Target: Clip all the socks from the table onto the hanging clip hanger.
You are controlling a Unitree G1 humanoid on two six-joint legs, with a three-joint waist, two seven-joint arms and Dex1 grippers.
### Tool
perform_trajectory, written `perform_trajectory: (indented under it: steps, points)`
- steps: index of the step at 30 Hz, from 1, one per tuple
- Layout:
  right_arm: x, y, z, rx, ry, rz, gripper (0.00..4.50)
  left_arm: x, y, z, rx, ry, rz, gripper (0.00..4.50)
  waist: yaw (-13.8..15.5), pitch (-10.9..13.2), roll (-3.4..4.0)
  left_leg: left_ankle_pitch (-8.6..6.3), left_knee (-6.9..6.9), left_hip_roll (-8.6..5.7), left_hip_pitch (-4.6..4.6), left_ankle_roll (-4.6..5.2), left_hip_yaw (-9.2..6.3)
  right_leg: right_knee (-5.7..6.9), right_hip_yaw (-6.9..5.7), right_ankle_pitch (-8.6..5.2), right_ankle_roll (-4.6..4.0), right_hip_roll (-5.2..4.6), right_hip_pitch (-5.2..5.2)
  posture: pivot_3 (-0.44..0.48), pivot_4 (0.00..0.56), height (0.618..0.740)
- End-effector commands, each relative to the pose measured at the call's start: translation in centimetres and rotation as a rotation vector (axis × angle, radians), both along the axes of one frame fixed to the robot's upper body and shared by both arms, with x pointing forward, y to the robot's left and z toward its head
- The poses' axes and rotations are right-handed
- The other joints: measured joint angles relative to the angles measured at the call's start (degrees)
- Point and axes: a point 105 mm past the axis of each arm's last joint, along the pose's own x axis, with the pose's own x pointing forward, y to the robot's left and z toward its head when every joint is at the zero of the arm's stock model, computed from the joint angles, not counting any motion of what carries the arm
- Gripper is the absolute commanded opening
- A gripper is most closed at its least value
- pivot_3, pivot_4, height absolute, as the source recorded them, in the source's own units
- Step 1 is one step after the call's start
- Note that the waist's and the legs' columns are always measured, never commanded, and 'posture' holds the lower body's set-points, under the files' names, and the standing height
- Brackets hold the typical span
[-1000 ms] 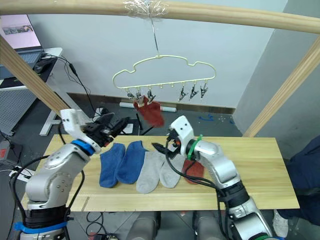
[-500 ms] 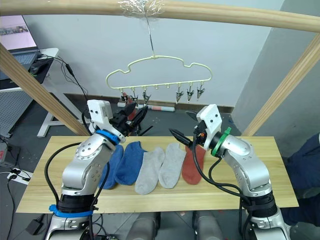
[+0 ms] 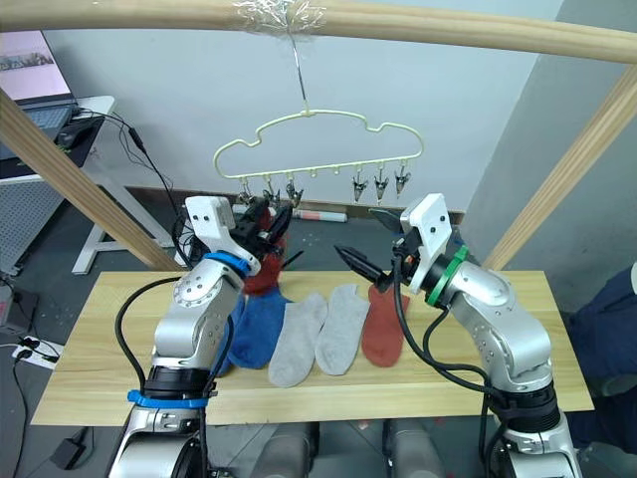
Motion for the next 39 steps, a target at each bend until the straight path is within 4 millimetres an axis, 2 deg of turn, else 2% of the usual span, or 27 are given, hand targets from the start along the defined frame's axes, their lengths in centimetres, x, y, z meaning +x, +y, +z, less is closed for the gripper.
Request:
perform_trajectory:
  steps: [1,10,39]
  points:
    - [-1.0,0.0,2.0,0.021,-0.072,0.029,4.50,0.2,0.2,1.2,-0.004,-0.057,0.019,2.24,-0.1,0.0,0.00,0.00,0.00,0.00,0.00,0.00,0.00,0.00,0.00,0.00,0.00,0.00,0.00,0.024,0.239,0.740]
    - [-1.1,-0.2,2.2,0.018,-0.070,0.047,4.50,0.9,1.1,1.9,0.017,-0.111,0.099,2.24,-0.1,0.0,0.00,0.00,0.03,0.00,0.00,0.00,-0.01,0.02,-0.01,0.01,0.01,0.01,0.01,0.016,0.238,0.740]
    - [-1.1,-0.4,2.6,0.020,-0.076,0.041,4.50,1.5,0.4,2.6,0.002,-0.134,0.089,2.24,-0.2,0.0,0.00,0.01,0.08,0.00,0.00,0.00,-0.01,0.07,-0.01,0.04,0.03,0.01,0.01,0.014,0.234,0.740]
